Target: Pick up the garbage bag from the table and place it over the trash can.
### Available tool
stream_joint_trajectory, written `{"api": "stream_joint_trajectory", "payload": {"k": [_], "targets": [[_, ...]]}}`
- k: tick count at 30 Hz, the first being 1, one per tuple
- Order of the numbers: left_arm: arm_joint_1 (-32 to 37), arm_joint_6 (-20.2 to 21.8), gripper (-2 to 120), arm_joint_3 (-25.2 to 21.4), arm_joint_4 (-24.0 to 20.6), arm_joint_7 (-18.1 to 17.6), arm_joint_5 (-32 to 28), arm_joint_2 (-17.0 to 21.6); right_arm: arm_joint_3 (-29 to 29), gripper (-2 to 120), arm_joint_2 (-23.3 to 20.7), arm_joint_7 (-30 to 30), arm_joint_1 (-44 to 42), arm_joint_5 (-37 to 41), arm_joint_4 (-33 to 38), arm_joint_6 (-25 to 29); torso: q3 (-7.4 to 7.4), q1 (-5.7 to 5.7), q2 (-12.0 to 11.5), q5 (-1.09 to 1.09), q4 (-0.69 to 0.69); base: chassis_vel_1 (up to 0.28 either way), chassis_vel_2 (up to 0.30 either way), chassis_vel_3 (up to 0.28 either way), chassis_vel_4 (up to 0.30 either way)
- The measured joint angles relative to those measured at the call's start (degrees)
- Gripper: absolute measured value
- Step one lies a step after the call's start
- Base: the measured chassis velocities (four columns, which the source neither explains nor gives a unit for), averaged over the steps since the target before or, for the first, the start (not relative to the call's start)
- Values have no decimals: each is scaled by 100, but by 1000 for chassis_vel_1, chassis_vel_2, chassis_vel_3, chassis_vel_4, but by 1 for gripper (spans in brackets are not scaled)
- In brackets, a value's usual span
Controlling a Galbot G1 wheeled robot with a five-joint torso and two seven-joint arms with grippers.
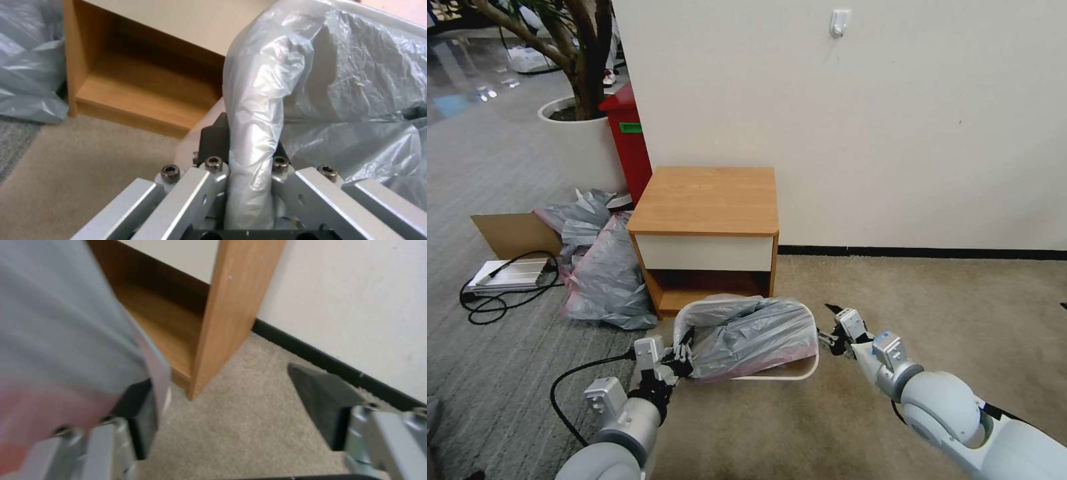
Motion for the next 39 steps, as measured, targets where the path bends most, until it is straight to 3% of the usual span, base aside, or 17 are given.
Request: {"api": "stream_joint_trajectory", "payload": {"k": [7,20,21,25,27,34,39], "targets": [[-179,109,3,-233,5,-236,-108,-121,640,99,242,125,-610,126,429,29,0,0,0,-1,0,0,0,0,0],[-227,190,3,-317,237,-397,-67,-131,1551,100,982,881,-1190,1250,1446,112,0,0,0,-2,0,0,0,0,0],[-227,190,3,-317,237,-397,-67,-131,1551,100,982,881,-1190,1250,1446,112,0,0,0,-2,0,0,0,0,0],[-254,-102,3,-213,392,-320,174,-116,1296,100,1474,1239,-1499,2981,2358,339,0,0,0,-1,0,0,0,0,0],[-266,-177,3,-178,420,-278,257,-100,1099,100,1590,1262,-1643,3228,2573,326,0,0,0,-3,1,0,0,0,0],[-299,-445,3,-22,453,-135,780,-50,319,98,1954,1422,-1980,3246,2777,-54,-1,0,0,-1,0,0,0,0,0],[-288,-603,3,67,486,-69,1013,-54,124,98,2019,1422,-1933,2972,2648,-110,0,0,0,-1,0,0,0,0,0]]}}
